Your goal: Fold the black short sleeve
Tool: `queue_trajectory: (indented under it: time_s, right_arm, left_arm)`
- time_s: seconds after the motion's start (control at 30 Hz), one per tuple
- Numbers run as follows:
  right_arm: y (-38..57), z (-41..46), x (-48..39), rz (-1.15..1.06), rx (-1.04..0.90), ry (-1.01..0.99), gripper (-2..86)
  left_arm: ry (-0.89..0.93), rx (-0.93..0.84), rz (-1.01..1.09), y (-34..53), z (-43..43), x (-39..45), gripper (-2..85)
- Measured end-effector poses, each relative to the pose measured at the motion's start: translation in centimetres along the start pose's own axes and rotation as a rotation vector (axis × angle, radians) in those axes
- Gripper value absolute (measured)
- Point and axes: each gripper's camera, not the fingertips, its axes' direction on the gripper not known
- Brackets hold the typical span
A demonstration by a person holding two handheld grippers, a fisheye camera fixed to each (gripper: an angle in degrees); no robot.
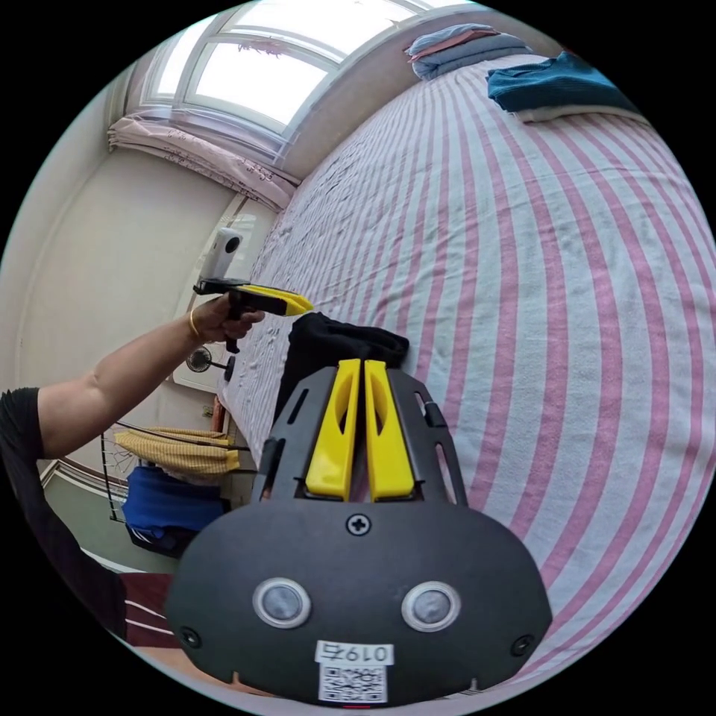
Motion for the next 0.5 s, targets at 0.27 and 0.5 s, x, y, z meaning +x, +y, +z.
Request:
queue_trajectory:
  time_s: [0.27,0.5]
  right_arm:
    - [1.0,0.5,-0.4,0.022,0.011,-0.031,-0.2]
    - [1.9,1.0,-0.4,0.070,0.033,-0.081,-0.2]
  left_arm:
    - [0.090,-0.011,-0.045,-2.0,6.2,-1.7,5.8]
    - [0.139,0.045,-0.090,-1.5,9.5,-2.8,2.0]
